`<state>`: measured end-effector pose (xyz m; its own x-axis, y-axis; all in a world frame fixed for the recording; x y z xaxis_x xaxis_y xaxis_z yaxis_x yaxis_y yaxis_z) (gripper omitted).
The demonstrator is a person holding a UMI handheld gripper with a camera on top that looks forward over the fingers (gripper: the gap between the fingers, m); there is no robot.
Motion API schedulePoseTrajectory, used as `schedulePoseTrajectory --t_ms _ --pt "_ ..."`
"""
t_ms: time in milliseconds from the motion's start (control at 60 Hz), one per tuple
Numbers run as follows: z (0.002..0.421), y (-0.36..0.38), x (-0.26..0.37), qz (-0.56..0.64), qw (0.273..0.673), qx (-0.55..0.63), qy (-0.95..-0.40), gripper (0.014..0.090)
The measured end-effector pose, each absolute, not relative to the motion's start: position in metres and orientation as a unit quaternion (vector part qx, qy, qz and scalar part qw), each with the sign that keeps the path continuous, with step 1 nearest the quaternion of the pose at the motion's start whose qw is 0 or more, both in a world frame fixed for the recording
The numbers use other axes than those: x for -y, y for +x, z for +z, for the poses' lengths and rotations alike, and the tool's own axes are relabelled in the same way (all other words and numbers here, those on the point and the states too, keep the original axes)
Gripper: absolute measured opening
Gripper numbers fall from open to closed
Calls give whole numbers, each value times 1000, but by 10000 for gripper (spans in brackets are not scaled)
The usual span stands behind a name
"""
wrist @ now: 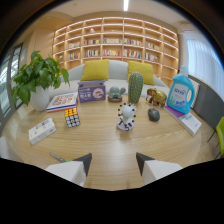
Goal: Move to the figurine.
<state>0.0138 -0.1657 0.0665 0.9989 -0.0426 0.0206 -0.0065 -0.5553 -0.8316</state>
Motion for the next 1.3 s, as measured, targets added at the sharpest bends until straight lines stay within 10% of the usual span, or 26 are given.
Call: schedulePoseTrajectory --t_ms 1300 --pt "38 70 47 -50 466 -29 -883 845"
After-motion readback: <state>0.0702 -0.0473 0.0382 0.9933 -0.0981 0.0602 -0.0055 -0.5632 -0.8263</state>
